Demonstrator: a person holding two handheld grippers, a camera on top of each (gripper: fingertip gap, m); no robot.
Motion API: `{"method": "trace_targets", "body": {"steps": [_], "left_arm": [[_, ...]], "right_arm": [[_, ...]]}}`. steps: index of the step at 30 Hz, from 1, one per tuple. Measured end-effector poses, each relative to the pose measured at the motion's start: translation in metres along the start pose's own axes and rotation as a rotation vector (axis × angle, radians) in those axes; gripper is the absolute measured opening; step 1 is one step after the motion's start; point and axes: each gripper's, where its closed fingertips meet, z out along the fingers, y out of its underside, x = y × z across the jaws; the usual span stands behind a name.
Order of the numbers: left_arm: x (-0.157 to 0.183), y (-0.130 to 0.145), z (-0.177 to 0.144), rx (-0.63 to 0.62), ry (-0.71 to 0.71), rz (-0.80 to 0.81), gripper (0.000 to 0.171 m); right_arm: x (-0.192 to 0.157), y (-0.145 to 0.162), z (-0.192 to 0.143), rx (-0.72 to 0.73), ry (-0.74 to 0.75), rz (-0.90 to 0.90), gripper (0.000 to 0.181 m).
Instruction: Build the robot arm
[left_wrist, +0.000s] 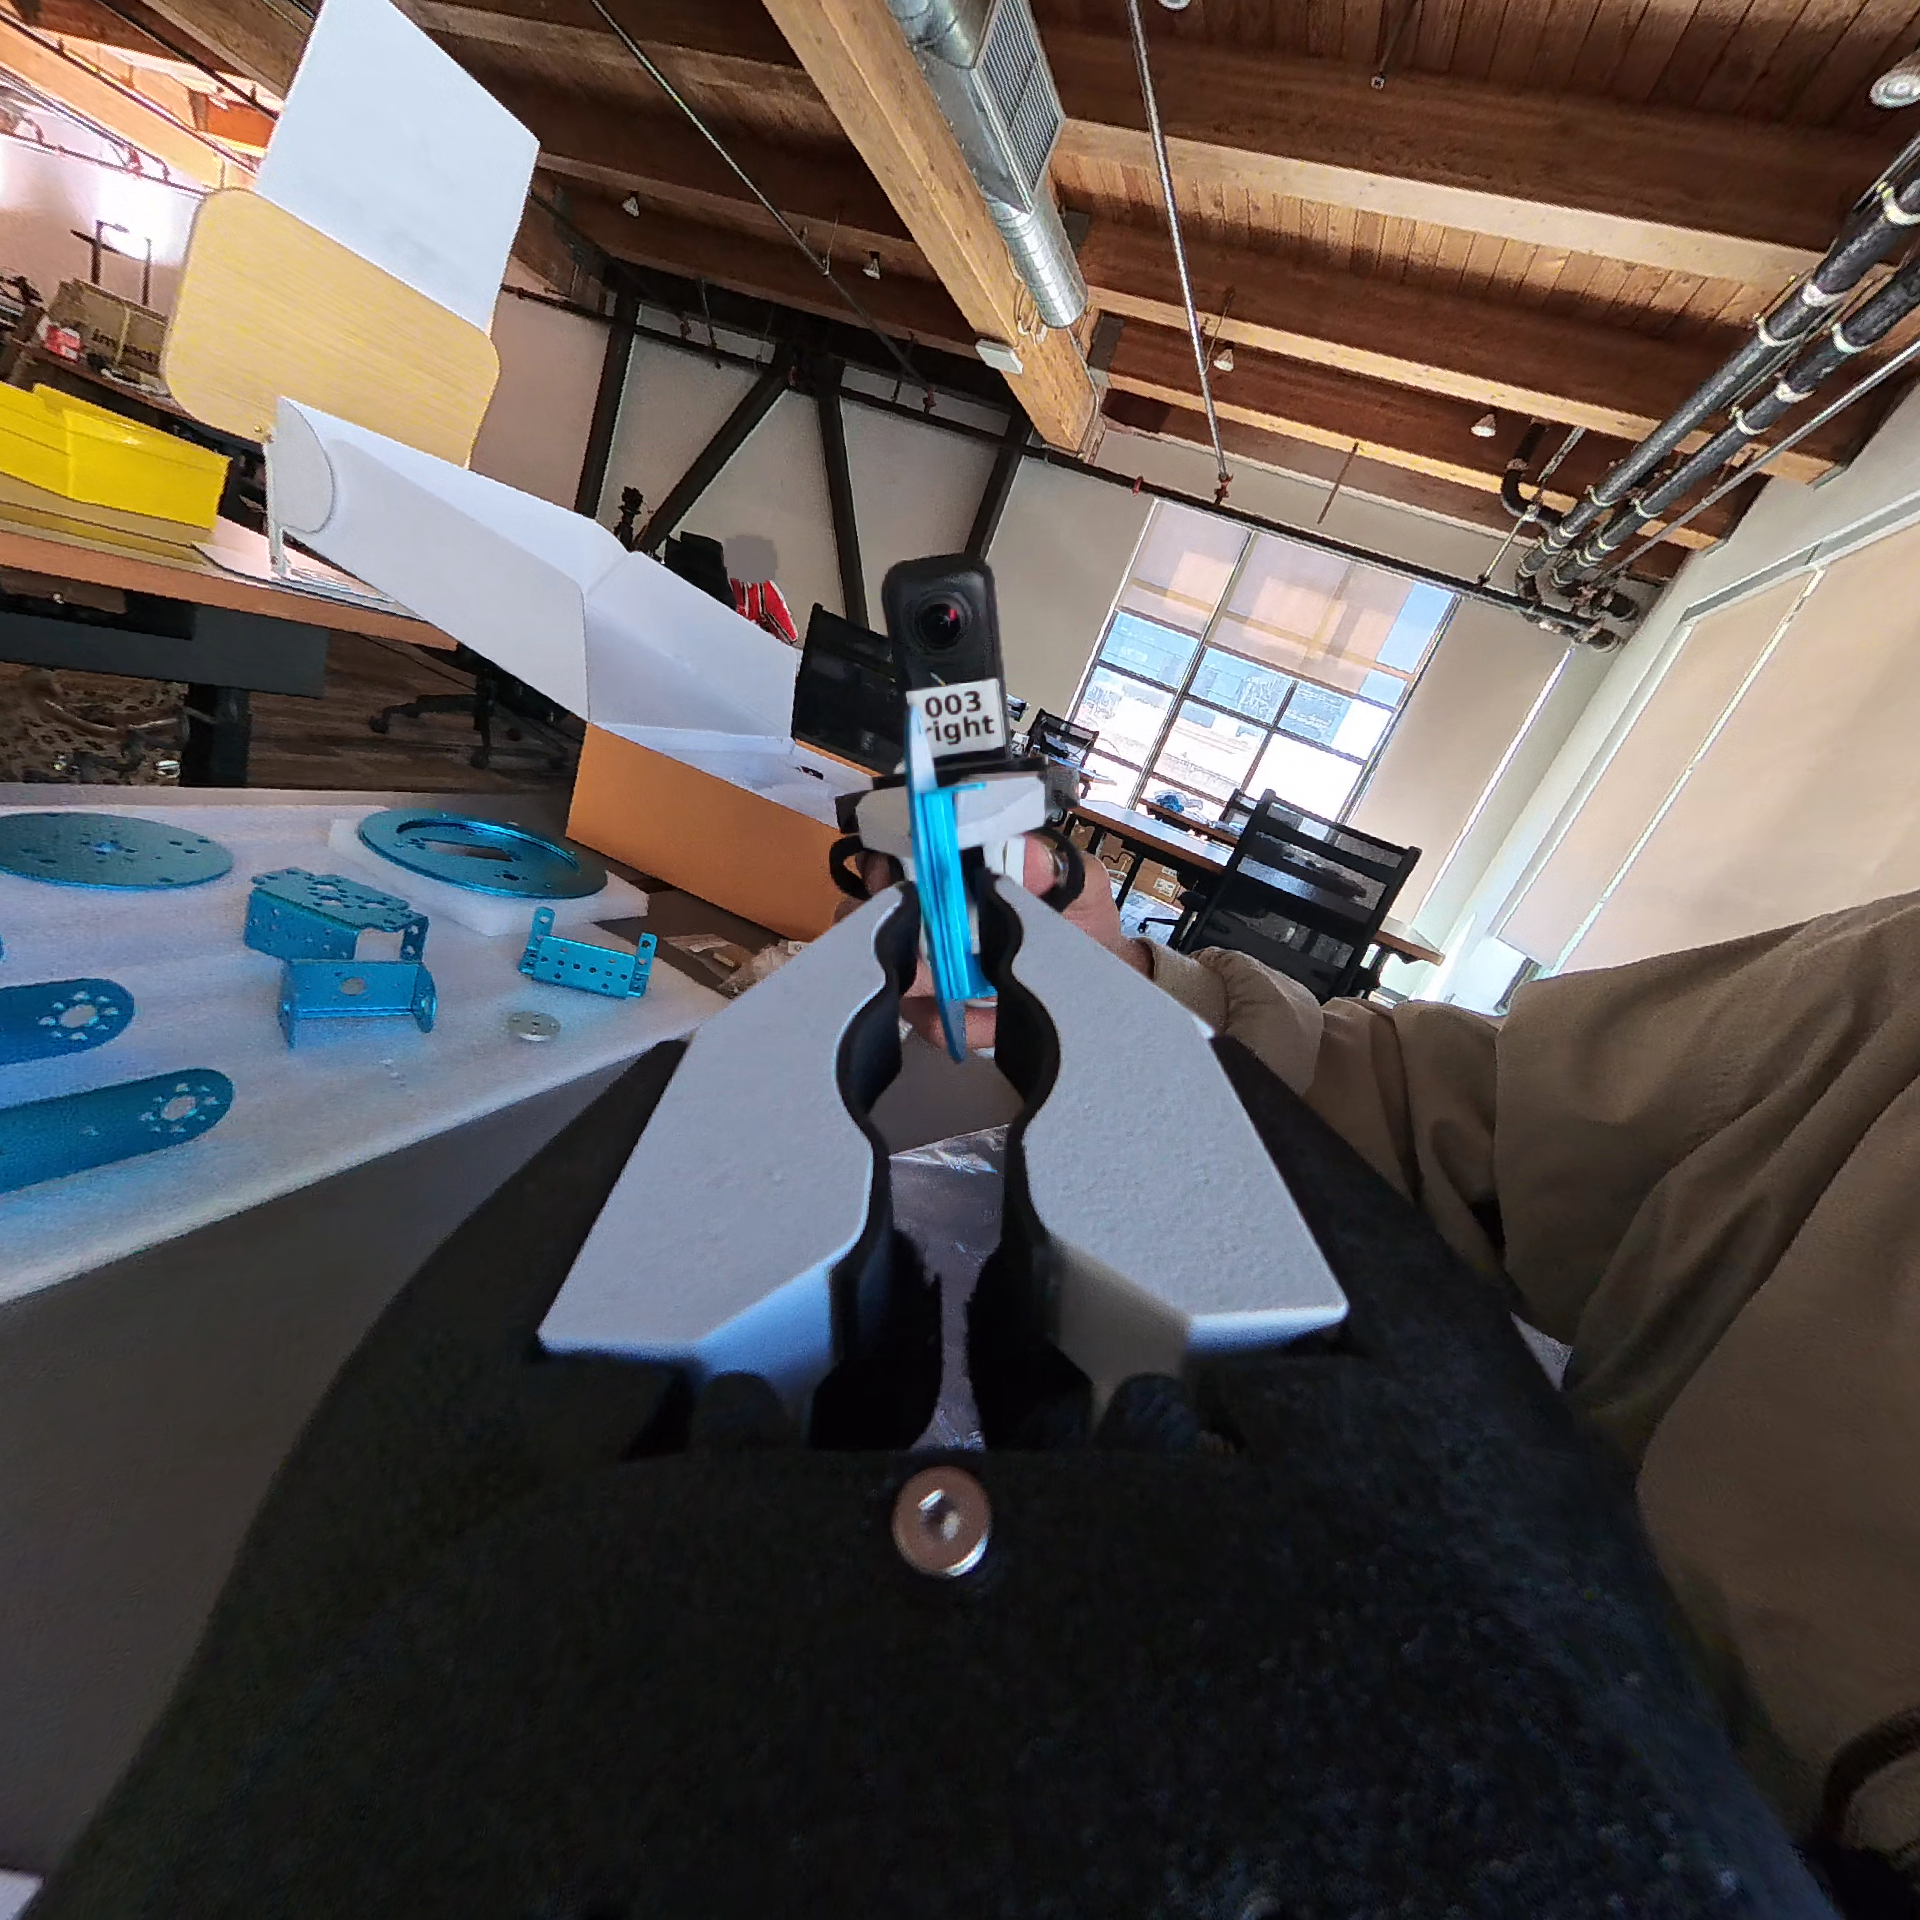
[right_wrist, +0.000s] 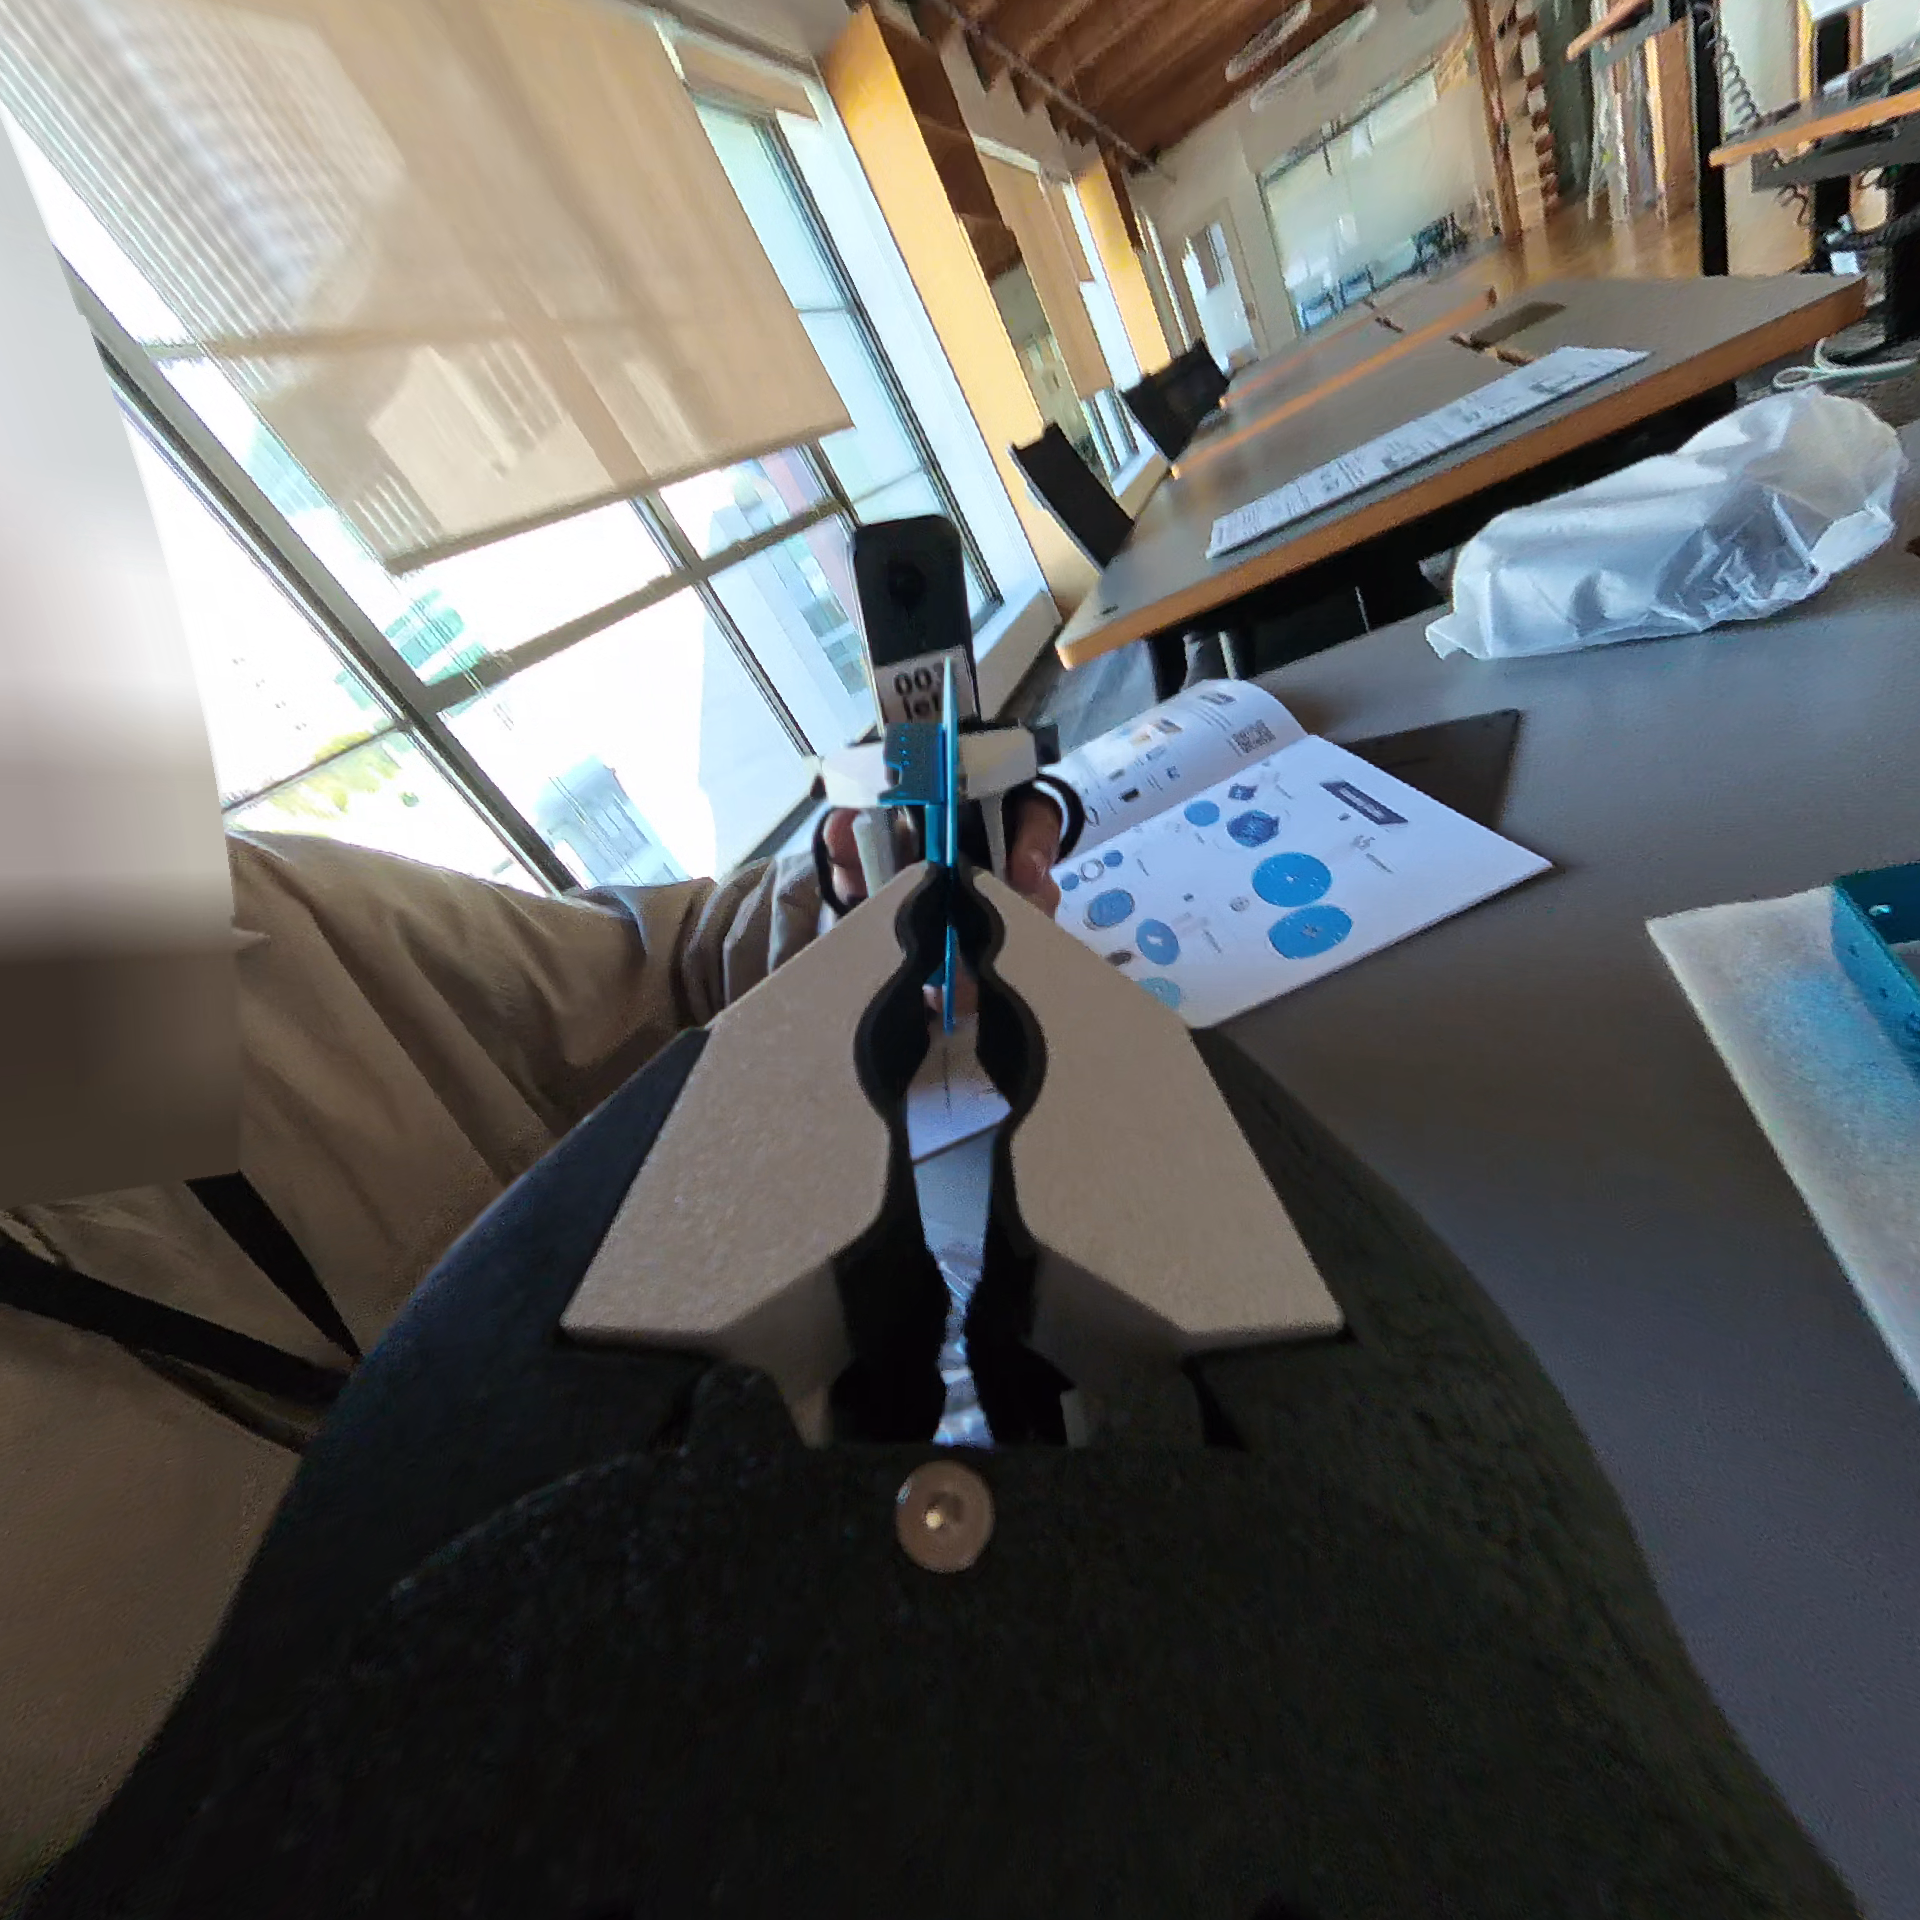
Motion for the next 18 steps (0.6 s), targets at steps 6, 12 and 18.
{"method": "trace_targets", "body": {"steps": [6,12,18], "left_arm": [[0.004,0.008,0.002,-0.053,0.037,-0.002,0.001],[0.000,0.011,0.003,-0.074,0.014,-0.024,0.000],[-0.012,0.018,-0.011,-0.047,-0.083,-0.334,0.000]], "right_arm": [[-0.006,0.005,0.001,-0.050,-0.018,0.016,0.000],[-0.003,0.002,0.001,-0.041,-0.001,0.049,0.000],[0.003,0.001,-0.035,-0.268,0.350,-0.298,0.023]]}}
